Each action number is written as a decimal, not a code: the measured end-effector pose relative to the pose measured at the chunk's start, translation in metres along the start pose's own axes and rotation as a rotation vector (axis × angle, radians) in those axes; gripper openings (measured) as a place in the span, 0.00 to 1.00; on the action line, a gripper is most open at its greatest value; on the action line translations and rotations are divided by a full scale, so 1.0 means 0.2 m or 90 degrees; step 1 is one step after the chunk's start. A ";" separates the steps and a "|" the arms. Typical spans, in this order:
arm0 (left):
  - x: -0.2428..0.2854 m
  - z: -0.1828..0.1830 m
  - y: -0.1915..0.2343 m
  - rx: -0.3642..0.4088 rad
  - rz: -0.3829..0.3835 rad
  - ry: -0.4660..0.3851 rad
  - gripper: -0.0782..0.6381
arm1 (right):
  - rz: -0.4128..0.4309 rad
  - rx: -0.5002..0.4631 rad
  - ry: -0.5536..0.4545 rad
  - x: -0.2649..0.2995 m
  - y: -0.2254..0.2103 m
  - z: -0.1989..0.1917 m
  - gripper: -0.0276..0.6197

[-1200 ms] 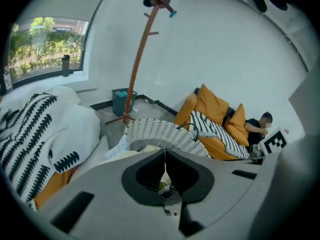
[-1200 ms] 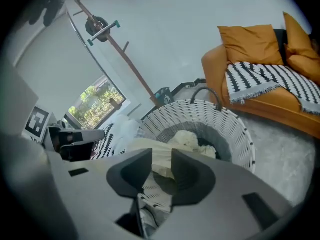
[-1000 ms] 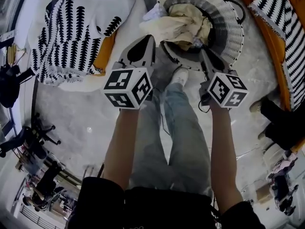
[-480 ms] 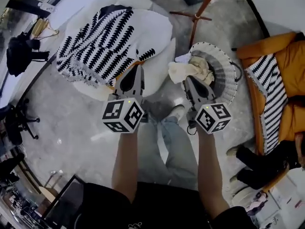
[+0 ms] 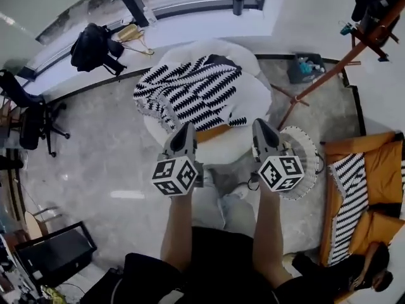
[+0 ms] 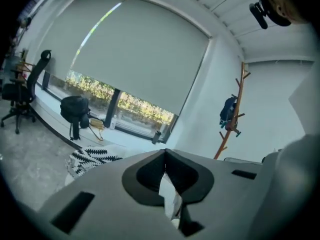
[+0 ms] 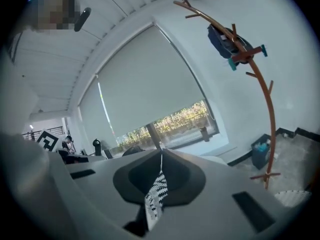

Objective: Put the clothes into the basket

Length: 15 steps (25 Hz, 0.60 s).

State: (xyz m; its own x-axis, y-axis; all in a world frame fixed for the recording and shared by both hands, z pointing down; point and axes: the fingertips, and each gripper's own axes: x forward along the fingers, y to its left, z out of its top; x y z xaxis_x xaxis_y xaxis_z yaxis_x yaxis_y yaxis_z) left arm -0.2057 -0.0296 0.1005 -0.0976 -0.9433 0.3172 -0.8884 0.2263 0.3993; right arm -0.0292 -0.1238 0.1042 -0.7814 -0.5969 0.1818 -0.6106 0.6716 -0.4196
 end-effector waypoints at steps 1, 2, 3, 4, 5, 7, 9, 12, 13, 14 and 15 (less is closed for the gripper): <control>-0.03 0.07 0.02 0.005 0.007 -0.012 0.12 | 0.008 -0.005 -0.010 0.03 0.05 0.07 0.06; -0.06 0.15 0.04 0.011 0.011 -0.026 0.12 | 0.014 -0.008 -0.020 0.06 0.12 0.13 0.06; -0.09 0.22 0.05 0.017 0.015 -0.040 0.12 | 0.021 -0.011 -0.028 0.07 0.18 0.18 0.06; -0.12 0.30 0.06 0.024 0.020 -0.055 0.12 | 0.032 -0.015 -0.033 0.08 0.26 0.23 0.06; -0.15 0.38 0.07 0.032 0.029 -0.073 0.12 | 0.049 -0.020 -0.040 0.10 0.33 0.29 0.06; -0.20 0.53 0.07 0.043 0.045 -0.106 0.12 | 0.085 -0.035 -0.052 0.14 0.46 0.40 0.06; -0.26 0.64 0.04 0.051 0.053 -0.137 0.12 | 0.109 -0.060 -0.056 0.15 0.55 0.47 0.06; -0.35 0.81 0.01 0.072 0.070 -0.185 0.12 | 0.142 -0.109 -0.067 0.16 0.68 0.59 0.06; -0.39 0.85 0.01 0.082 0.080 -0.197 0.12 | 0.151 -0.125 -0.073 0.16 0.72 0.62 0.06; -0.42 0.89 0.00 0.094 0.091 -0.206 0.12 | 0.157 -0.141 -0.080 0.16 0.75 0.66 0.06; -0.44 0.93 0.00 0.107 0.103 -0.213 0.12 | 0.162 -0.156 -0.086 0.16 0.78 0.70 0.06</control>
State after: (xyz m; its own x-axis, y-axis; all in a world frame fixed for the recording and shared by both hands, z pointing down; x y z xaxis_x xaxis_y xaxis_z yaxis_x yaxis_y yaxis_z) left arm -0.2802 0.0086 -0.0875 -0.3575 -0.9323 0.0553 -0.9082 0.3609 0.2120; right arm -0.1311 -0.0993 -0.0790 -0.8977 -0.4397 -0.0272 -0.4251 0.8809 -0.2080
